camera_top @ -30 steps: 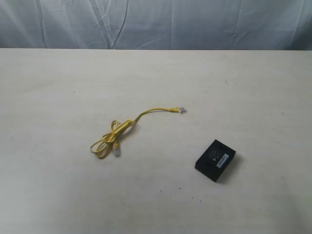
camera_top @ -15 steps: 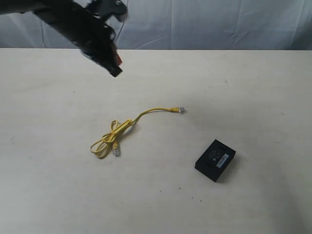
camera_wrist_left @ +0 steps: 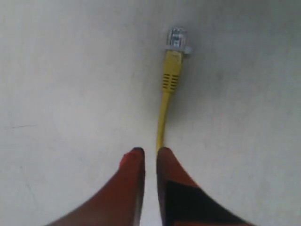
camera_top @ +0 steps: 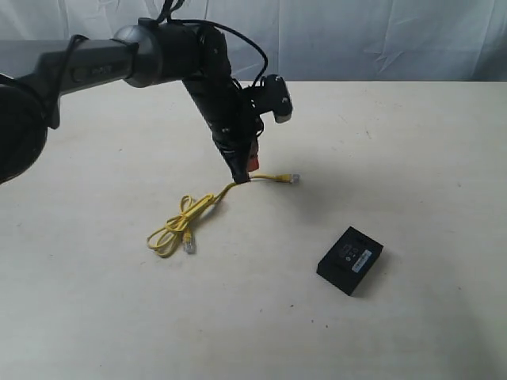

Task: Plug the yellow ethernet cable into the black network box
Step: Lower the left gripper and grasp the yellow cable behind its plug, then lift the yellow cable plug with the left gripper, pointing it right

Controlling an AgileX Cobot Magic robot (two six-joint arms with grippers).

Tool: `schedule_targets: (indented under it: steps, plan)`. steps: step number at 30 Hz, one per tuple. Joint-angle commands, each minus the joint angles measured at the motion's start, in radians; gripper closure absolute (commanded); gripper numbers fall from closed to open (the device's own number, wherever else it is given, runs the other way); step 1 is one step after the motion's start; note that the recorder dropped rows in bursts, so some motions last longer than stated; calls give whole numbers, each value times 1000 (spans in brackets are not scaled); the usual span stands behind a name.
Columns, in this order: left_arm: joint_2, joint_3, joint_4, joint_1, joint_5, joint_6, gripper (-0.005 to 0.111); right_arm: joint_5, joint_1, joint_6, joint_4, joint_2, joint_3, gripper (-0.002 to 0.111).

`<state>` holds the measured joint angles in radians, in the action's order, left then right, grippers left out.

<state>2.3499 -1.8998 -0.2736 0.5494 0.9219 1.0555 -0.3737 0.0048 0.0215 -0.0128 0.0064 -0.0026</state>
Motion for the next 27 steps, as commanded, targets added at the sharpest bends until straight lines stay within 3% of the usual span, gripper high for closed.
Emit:
schedule_targets:
  steps: [1,4,19,23,24,27]
  plan:
    - [16,-8,-7,3,-11,86,76,9,-5,1,2,-6,3,109]
    - [16,-8,-33,3,-36,116,70,9,-5,1,2,-6,3,109]
    - [64,-8,-99,3,-67,178,71,12,-5,1,0,-6,3,109]
    - [69,-8,-100,3,-46,186,90,12,-5,1,0,-6,3,109]
    - [69,-8,-87,3,-34,186,106,12,-5,1,0,-6,3,109]
    - [50,-8,-82,3,-21,168,106,12,-5,1,0,-6,3,109]
